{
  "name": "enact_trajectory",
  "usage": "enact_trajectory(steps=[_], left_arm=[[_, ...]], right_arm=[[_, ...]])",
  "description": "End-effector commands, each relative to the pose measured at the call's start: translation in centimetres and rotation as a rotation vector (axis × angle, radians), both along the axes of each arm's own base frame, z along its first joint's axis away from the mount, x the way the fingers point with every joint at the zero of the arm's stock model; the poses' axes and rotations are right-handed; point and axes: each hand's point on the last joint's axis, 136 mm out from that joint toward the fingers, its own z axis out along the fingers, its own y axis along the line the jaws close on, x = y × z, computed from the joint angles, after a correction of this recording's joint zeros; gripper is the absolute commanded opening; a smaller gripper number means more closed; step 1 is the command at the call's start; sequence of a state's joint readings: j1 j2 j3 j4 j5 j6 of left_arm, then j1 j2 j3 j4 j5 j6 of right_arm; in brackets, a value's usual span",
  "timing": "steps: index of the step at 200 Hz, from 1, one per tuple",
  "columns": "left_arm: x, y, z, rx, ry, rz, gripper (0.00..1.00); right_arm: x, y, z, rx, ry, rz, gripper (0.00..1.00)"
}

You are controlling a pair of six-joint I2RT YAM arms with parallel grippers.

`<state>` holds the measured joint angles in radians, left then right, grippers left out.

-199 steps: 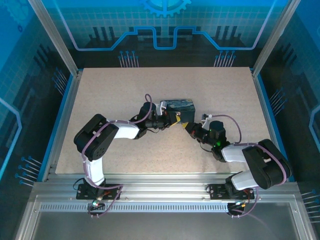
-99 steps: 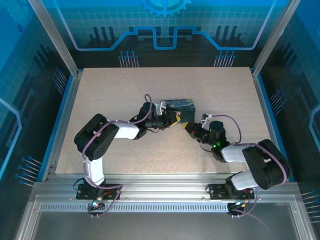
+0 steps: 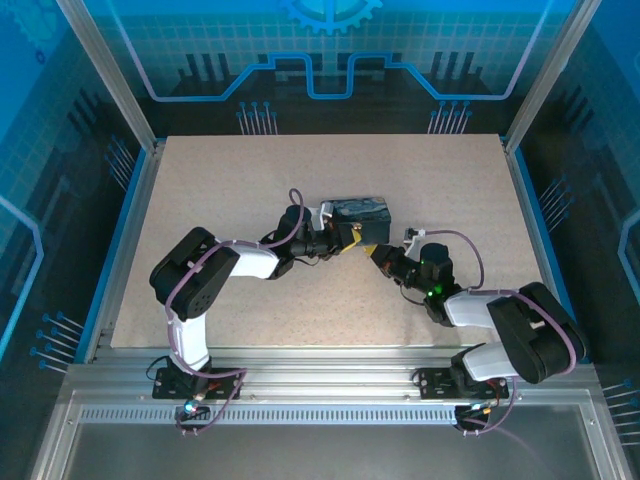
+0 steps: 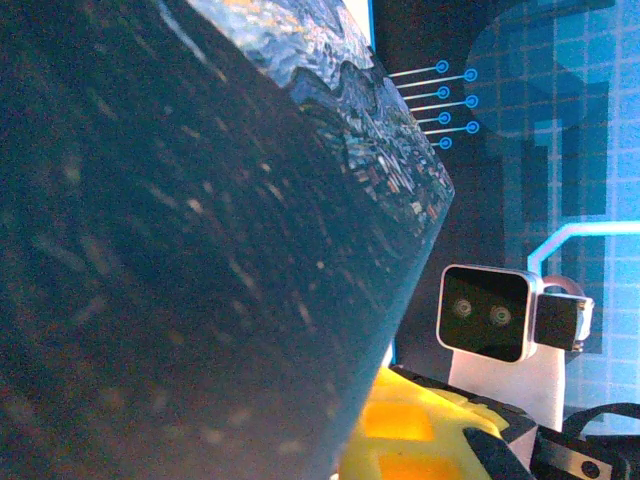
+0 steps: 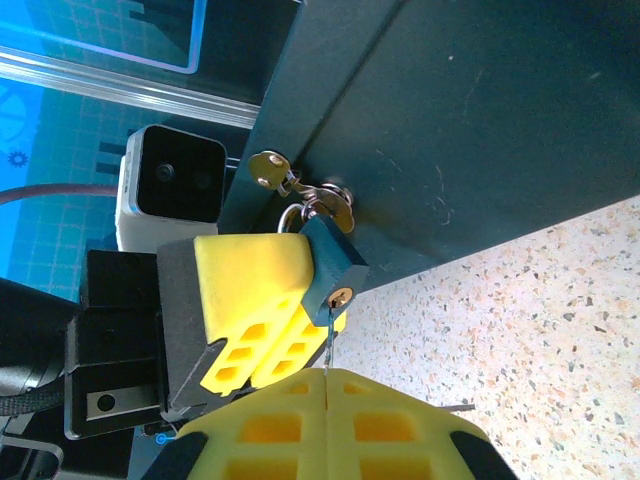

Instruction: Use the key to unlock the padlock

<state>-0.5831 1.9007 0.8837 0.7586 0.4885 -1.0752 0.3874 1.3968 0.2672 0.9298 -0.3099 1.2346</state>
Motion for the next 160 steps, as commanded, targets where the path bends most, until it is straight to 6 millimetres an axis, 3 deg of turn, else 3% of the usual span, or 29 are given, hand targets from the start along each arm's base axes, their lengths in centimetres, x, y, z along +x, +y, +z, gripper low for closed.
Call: enact_trajectory(steps=[1, 160], left_arm=[[-0.2, -0.3, 0.9, -0.053, -0.028, -0.033, 0.01], [-0.9, -0.7, 1.0, -0.114, -0.019, -0.068, 0.00]], right_arm=[[0.6, 0.5, 0.8, 0.013, -0.039, -0.001, 0.00], [2.0, -0.4, 1.8, 0.032, -0.077, -0.021, 0.00]])
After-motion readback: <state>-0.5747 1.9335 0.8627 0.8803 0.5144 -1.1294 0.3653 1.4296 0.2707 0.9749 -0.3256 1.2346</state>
